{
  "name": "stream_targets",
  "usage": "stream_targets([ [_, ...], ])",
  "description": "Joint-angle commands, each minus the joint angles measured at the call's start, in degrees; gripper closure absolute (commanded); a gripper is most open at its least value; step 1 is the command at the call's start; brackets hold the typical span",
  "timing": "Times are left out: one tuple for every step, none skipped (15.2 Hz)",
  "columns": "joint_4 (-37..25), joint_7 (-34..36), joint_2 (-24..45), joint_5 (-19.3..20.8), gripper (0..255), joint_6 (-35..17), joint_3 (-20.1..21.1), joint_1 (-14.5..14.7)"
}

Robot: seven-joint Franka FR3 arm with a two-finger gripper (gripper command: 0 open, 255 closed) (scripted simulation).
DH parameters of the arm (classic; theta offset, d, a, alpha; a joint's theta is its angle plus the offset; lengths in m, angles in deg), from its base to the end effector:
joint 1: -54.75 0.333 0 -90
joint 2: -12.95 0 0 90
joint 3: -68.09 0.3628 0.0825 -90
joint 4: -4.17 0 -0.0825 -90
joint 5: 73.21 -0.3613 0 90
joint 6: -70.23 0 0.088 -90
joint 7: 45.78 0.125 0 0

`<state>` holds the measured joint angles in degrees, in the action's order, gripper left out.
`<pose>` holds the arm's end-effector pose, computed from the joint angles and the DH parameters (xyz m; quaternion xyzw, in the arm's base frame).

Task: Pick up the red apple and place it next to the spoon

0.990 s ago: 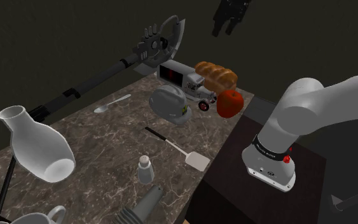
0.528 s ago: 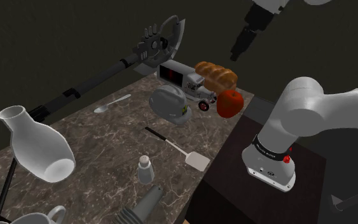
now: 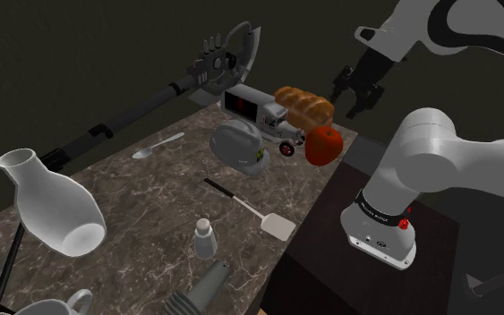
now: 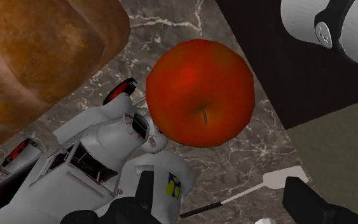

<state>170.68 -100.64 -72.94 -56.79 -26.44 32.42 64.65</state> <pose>0.1214 -0.1028 0.4408 -0.8605 -0.4664 -0.1790 0.0996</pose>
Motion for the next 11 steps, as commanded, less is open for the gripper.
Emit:
stream_targets([
  [1.08, -9.09, -1.67, 4.81, 0, 1.22, -6.64, -0.53],
  [1.84, -9.08, -1.68, 5.20, 0, 0.56, -7.06, -0.74],
  [2.60, -9.10, -1.65, 5.58, 0, -0.12, -7.48, -0.96],
  [3.35, -9.11, -1.59, 5.97, 0, -0.82, -7.91, -1.18],
  [4.09, -9.13, -1.51, 6.38, 0, -1.53, -8.36, -1.40],
  [4.82, -9.14, -1.40, 6.80, 0, -2.26, -8.81, -1.61],
  [5.55, -9.15, -1.27, 7.24, 0, -3.00, -9.28, -1.82],
  [6.27, -9.17, -1.11, 7.69, 0, -3.75, -9.76, -2.02],
  [6.68, -9.18, -1.00, 7.96, 0, -4.20, -10.05, -2.13],
  [6.68, -9.18, -1.01, 7.95, 0, -4.19, -10.04, -2.14],
  [6.68, -9.18, -1.01, 7.96, 0, -4.20, -10.05, -2.14],
])
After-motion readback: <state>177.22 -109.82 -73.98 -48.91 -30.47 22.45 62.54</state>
